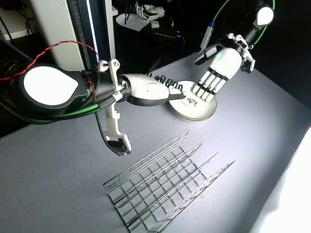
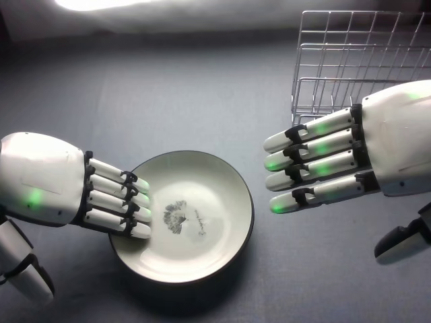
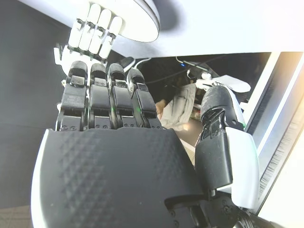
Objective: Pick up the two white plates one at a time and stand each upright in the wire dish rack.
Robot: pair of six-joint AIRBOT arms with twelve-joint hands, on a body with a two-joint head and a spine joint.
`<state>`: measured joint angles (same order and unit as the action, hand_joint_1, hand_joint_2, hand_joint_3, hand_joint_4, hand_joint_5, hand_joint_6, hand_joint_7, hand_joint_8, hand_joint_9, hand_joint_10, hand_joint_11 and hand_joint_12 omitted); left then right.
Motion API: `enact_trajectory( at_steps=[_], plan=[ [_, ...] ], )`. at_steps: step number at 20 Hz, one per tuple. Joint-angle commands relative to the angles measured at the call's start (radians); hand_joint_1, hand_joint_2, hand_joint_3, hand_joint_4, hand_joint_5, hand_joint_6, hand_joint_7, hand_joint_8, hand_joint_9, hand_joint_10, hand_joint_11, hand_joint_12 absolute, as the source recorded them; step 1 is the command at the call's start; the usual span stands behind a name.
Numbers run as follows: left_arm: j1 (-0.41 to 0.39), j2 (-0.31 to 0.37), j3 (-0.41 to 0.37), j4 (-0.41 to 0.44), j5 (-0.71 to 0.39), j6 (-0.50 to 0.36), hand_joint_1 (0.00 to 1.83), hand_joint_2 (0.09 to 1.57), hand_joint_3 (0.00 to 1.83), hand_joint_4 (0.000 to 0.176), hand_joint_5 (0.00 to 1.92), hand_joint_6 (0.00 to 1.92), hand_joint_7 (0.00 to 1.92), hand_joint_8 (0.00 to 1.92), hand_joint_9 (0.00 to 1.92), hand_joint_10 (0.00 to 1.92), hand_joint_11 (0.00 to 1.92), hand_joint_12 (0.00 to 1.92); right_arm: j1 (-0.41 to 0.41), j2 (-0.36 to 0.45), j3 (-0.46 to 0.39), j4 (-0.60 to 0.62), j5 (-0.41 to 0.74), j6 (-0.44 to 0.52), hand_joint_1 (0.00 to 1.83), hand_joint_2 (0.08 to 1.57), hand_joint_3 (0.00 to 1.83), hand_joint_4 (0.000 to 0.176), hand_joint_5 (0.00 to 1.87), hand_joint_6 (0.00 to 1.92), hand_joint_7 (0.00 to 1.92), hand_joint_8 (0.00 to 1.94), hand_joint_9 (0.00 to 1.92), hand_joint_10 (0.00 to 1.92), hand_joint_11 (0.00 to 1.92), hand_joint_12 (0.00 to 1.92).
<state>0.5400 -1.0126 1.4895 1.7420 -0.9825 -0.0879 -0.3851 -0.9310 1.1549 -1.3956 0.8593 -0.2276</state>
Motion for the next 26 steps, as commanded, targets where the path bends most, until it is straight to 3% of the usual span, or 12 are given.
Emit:
enact_trajectory(
  at_steps=[1,13,20,26],
  plan=[
    [-0.002,-0.001,0.012,-0.041,-0.016,-0.003,0.00,1.04,0.00,0.000,0.00,0.00,0.00,0.00,0.00,0.00,0.00,0.00,0.009,0.003,0.001,0.072,0.051,0.003,0.00,1.21,0.00,0.000,0.05,0.01,0.02,0.01,0.00,0.00,0.00,0.00],
    [0.053,0.002,-0.009,-0.020,-0.015,0.031,0.00,1.05,0.00,0.000,0.00,0.00,0.00,0.00,0.00,0.00,0.00,0.00,0.011,0.004,0.007,0.098,0.054,0.004,0.00,1.22,0.00,0.000,0.05,0.01,0.04,0.01,0.00,0.00,0.00,0.00],
    [0.054,-0.033,-0.046,-0.021,0.017,0.032,0.00,1.04,0.00,0.000,0.00,0.00,0.00,0.00,0.00,0.00,0.00,0.00,0.036,0.004,0.001,0.128,-0.031,0.018,0.00,1.22,0.00,0.000,0.07,0.01,0.05,0.01,0.01,0.00,0.02,0.01],
    [0.048,-0.066,-0.073,-0.021,0.050,0.032,0.00,1.03,0.00,0.000,0.00,0.00,0.00,0.00,0.00,0.00,0.00,0.00,0.035,0.011,-0.058,0.164,-0.159,0.024,0.00,1.21,0.00,0.000,0.08,0.01,0.06,0.01,0.02,0.01,0.02,0.01]
  ],
)
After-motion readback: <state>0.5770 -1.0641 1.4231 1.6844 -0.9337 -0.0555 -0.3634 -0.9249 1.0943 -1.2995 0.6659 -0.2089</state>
